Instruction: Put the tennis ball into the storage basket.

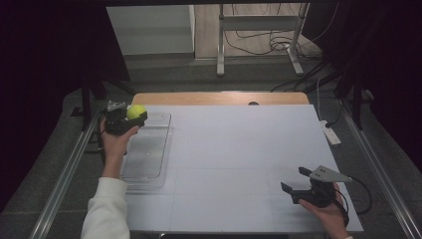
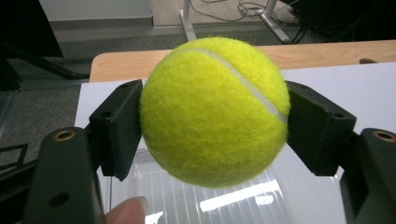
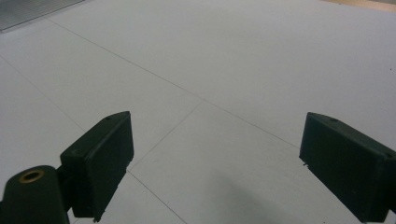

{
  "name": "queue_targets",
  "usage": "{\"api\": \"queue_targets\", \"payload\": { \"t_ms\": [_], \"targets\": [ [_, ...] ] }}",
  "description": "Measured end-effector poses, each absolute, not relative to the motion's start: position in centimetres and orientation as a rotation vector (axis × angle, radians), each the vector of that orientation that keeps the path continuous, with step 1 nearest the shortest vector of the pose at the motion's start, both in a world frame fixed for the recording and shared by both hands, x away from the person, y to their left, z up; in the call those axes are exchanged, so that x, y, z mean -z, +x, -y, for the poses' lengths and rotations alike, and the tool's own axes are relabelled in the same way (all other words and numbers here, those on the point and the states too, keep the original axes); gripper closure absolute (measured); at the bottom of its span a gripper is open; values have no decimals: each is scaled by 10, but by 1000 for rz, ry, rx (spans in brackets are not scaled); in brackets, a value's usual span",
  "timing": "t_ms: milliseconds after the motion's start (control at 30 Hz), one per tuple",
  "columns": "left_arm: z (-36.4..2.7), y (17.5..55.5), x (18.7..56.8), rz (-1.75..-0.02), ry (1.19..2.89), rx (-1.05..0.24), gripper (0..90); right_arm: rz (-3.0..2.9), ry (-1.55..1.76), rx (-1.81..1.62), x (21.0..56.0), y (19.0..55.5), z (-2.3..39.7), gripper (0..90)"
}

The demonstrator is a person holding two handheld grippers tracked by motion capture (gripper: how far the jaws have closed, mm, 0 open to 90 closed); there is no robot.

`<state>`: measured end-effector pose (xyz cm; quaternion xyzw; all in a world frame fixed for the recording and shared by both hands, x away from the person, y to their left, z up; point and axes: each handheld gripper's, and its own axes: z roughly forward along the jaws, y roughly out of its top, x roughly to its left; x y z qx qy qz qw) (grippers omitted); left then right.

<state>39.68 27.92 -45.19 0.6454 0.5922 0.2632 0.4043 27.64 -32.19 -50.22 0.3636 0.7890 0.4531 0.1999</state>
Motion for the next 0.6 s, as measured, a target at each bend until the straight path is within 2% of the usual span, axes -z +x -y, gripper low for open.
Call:
{"api": "queue_targets", "payload": {
  "t_ms": [600],
  "targets": [
    [-281, 408, 460, -1553, 1688, -641, 270, -2206, 1016, -1265, 502, 276, 322, 102]
  ]
}}
